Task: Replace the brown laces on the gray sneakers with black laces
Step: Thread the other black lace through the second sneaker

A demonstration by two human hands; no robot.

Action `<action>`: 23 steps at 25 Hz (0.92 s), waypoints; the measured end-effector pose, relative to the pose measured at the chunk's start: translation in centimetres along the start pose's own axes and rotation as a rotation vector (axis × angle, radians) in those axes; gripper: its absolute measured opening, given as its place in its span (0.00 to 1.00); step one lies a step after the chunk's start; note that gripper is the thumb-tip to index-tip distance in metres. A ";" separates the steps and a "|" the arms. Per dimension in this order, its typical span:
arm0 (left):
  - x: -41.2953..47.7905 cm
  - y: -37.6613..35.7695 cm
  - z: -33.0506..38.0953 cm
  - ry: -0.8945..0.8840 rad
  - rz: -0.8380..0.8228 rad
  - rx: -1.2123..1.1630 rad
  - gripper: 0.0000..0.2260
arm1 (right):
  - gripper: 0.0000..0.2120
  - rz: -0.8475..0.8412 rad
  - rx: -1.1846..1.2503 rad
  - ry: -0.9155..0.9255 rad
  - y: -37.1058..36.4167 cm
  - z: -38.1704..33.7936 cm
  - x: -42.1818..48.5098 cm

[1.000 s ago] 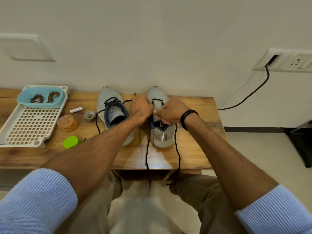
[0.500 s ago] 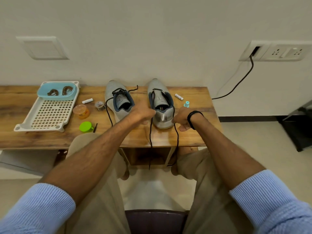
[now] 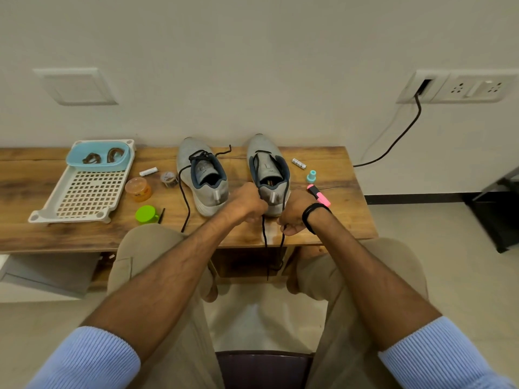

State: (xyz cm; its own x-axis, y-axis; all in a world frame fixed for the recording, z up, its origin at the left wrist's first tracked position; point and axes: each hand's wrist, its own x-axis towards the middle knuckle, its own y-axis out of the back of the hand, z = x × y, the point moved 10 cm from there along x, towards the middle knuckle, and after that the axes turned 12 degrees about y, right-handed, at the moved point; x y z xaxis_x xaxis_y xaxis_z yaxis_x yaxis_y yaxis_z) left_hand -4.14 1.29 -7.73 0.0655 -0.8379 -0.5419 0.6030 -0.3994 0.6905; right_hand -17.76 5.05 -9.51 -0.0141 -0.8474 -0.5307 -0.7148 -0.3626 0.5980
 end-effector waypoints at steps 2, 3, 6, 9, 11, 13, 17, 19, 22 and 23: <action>0.1 -0.2 0.1 0.010 -0.020 -0.003 0.05 | 0.05 0.002 -0.029 -0.002 0.1 -0.2 -0.1; 0.2 -0.4 0.2 0.016 -0.031 -0.005 0.05 | 0.05 0.002 -0.053 -0.004 0.2 -0.3 -0.2; 0.3 -0.4 0.4 0.025 -0.026 0.008 0.05 | 0.06 0.018 -0.124 0.012 0.2 -0.4 -0.2; 0.4 -0.2 0.6 0.020 -0.004 0.003 0.04 | 0.06 0.021 -0.179 0.018 0.0 -0.3 0.2; 0.3 -0.1 0.7 0.016 -0.003 0.010 0.03 | 0.05 0.002 -0.229 0.010 -0.3 -0.2 0.3; 0.2 -0.1 0.8 0.013 -0.007 0.006 0.03 | 0.04 -0.008 -0.300 0.007 -0.5 -0.3 0.3; -0.3 0.3 0.8 0.028 -0.023 0.021 0.04 | 0.06 -0.053 -0.321 -0.024 -1.1 -0.5 0.0; -0.8 0.8 0.8 0.036 -0.039 0.077 0.05 | 0.06 -0.103 -0.262 -0.030 -1.1 -0.8 -0.5; -1.9 2.2 0.1 0.082 -0.023 0.237 0.07 | 0.08 -0.088 0.083 0.070 0.6 -2.6 -1.8; -2.0 3.2 0.1 0.070 0.055 0.315 0.09 | 0.09 -0.053 0.271 0.128 1.6 -3.5 -2.4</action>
State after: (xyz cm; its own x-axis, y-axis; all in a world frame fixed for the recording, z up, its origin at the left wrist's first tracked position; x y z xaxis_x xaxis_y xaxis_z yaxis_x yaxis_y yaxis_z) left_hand -2.46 1.65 -4.38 0.1524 -0.8380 -0.5239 0.3223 -0.4589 0.8279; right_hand -16.44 5.08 -5.15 0.1039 -0.8783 -0.4667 -0.8731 -0.3052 0.3802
